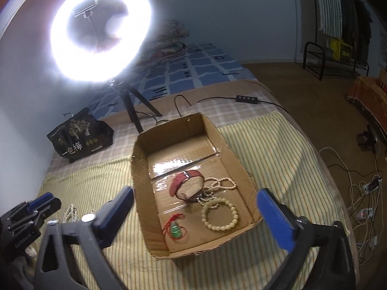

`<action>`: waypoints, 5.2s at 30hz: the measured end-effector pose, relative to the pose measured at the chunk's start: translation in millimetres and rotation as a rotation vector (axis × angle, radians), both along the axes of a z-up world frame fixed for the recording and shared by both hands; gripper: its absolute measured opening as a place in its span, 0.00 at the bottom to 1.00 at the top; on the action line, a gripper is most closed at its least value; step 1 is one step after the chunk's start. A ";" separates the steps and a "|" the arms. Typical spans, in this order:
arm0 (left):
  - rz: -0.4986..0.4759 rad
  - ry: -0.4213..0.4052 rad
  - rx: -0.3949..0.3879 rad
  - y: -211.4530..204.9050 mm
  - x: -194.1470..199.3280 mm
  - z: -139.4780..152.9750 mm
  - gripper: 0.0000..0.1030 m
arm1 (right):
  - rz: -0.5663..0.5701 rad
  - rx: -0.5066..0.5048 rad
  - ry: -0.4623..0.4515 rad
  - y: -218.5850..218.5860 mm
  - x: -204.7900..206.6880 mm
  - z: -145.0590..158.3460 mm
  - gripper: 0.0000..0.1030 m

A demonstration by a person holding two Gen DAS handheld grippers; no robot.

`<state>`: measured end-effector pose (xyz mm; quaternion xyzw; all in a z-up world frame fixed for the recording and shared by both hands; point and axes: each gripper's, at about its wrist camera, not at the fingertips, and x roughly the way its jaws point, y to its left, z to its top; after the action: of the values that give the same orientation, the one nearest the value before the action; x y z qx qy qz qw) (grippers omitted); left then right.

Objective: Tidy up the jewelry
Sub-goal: 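Move the left tool toward the white pearl necklace while the right tool follows over the bed, then close the left tool on the pearl necklace while the right tool closes on the pearl earring, then lift and carry the pearl necklace over the cardboard box with the left tool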

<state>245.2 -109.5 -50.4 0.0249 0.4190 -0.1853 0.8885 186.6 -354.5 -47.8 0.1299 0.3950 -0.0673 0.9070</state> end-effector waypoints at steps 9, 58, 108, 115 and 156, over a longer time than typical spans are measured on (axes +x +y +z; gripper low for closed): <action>0.106 -0.009 0.033 64.4 4.0 1.1 0.44 | 0.148 -0.070 -0.048 55.8 4.5 6.1 1.00; 0.257 0.271 -0.024 175.7 34.0 -94.7 0.44 | 0.513 0.252 0.252 223.4 84.3 -96.8 0.38; 0.344 0.368 -0.091 173.0 65.4 -138.3 0.07 | 0.488 0.050 0.308 257.7 118.2 -135.5 0.06; 0.332 0.325 -0.158 176.3 57.5 -108.9 0.06 | 0.485 0.088 0.260 243.3 108.5 -110.9 0.06; 0.230 0.076 -0.336 142.1 21.6 34.4 0.05 | 0.389 0.048 0.059 116.7 21.3 -2.7 0.06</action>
<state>266.8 32.6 -16.0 -0.1788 0.4155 -0.1508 0.8790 207.9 -237.8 -50.5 0.0707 0.4404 0.1148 0.8876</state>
